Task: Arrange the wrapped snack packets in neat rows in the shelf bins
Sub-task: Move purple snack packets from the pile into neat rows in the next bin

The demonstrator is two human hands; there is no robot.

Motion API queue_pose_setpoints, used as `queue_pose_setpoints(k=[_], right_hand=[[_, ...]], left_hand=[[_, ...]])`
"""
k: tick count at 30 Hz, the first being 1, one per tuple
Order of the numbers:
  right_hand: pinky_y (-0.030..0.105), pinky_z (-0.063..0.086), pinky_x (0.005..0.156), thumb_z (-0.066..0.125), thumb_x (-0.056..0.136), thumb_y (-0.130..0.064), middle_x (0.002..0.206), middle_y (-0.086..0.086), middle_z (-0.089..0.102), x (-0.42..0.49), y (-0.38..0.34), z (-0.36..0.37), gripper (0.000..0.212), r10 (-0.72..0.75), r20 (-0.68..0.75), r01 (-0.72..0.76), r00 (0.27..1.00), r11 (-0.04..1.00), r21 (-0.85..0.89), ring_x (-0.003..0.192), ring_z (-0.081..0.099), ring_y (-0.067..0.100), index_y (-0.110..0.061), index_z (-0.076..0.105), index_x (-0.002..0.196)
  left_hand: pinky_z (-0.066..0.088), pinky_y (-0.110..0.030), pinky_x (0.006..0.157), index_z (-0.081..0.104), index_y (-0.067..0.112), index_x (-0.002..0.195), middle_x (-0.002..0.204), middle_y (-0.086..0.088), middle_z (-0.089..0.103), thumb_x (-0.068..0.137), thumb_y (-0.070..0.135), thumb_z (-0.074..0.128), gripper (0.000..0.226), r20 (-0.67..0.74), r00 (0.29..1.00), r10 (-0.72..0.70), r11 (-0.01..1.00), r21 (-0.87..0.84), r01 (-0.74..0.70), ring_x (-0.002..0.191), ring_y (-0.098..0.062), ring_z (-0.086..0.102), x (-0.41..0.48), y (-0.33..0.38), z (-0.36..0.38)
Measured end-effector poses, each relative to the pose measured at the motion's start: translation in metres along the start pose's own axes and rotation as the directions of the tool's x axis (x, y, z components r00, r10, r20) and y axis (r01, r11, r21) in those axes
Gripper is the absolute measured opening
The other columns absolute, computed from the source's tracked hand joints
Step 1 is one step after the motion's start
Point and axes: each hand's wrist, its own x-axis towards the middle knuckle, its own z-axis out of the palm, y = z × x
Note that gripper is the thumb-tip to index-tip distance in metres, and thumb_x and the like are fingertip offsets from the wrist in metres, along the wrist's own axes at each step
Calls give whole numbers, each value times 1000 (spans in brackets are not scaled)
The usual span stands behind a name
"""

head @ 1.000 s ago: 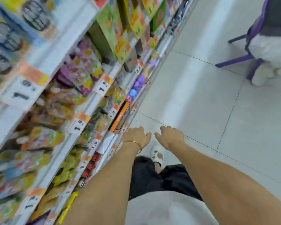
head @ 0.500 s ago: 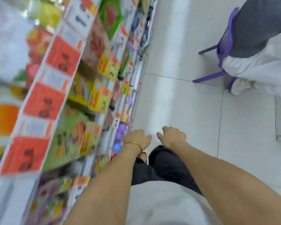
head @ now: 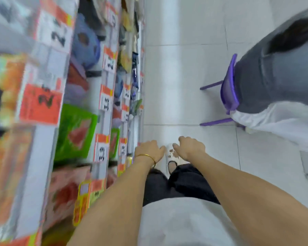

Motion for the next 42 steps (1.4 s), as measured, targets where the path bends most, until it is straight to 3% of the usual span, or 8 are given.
queue_pose_setpoints(k=[9, 15, 18, 25, 33, 42], right_hand=[[35, 38, 76, 32, 96, -42, 123, 8, 55, 188, -10, -209, 44, 1, -28, -1, 1000, 1000, -13, 109, 53, 30, -15, 48, 126], [34, 39, 74, 33, 96, -41, 117, 8, 57, 315, -4, -349, 40, 69, -80, -61, 994, 993, 101, 104, 55, 29, -13, 49, 119], [34, 38, 74, 33, 96, -42, 118, 7, 57, 365, 10, -417, 41, 127, -95, -111, 987, 981, 158, 105, 54, 28, -14, 49, 121], [32, 35, 73, 32, 95, -46, 123, 5, 55, 519, 60, -571, 44, 254, -40, -230, 966, 923, 308, 108, 54, 26, -18, 47, 126], [31, 36, 70, 33, 95, -39, 118, 5, 58, 682, 109, -796, 39, 251, -29, -233, 968, 930, 284, 103, 56, 25, -15, 49, 122], [31, 35, 73, 33, 95, -38, 119, 5, 57, 892, 148, -1028, 40, 309, -53, -277, 950, 906, 319, 104, 54, 26, -15, 47, 124]], left_hand=[[40, -35, 89, 49, 13, 128, 130, -14, 53, 95, 45, 34, 48, -70, 998, 1, 996, -86, -7, 116, -32, 50, 168, 57, -216], [39, -36, 87, 44, 11, 134, 134, -13, 50, 95, 42, 33, 51, -57, 997, 52, 998, -15, -53, 120, -31, 47, 298, 109, -369], [38, -37, 95, 40, 11, 138, 138, -14, 47, 95, 43, 33, 55, -33, 995, 96, 994, 51, -94, 124, -32, 43, 353, 142, -438], [38, -40, 100, 39, 13, 138, 138, -12, 47, 95, 46, 32, 55, 43, 988, 148, 972, 176, -154, 125, -32, 43, 506, 244, -590], [39, -40, 92, 50, 19, 128, 128, -7, 56, 93, 46, 32, 48, 7, 981, 196, 959, 206, -193, 115, -29, 48, 662, 373, -786], [34, -40, 96, 41, 16, 137, 137, -9, 48, 95, 44, 32, 51, 1, 967, 256, 932, 264, -248, 125, -30, 41, 866, 495, -1024]])
